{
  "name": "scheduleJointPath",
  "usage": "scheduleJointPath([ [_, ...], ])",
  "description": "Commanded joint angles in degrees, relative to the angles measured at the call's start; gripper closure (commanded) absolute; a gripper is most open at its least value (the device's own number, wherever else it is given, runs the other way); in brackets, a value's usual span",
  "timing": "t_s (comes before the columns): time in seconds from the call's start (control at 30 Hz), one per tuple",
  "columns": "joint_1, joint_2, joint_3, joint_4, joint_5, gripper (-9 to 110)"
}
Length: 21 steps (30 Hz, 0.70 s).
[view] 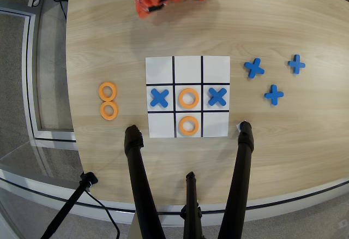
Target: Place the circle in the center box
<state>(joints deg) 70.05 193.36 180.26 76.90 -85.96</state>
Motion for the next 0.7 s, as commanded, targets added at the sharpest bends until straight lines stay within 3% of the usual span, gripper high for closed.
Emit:
scheduleJointPath([
  [0.0, 19.34, 1.14, 3.25, 0.44, 0.18, 101],
  [0.17, 31.82, 1.14, 3.25, 0.44, 0.18, 101],
  [0.43, 23.2, 1.14, 3.25, 0.44, 0.18, 101],
  [0.67, 22.94, 1.05, 3.25, 0.44, 0.18, 101],
])
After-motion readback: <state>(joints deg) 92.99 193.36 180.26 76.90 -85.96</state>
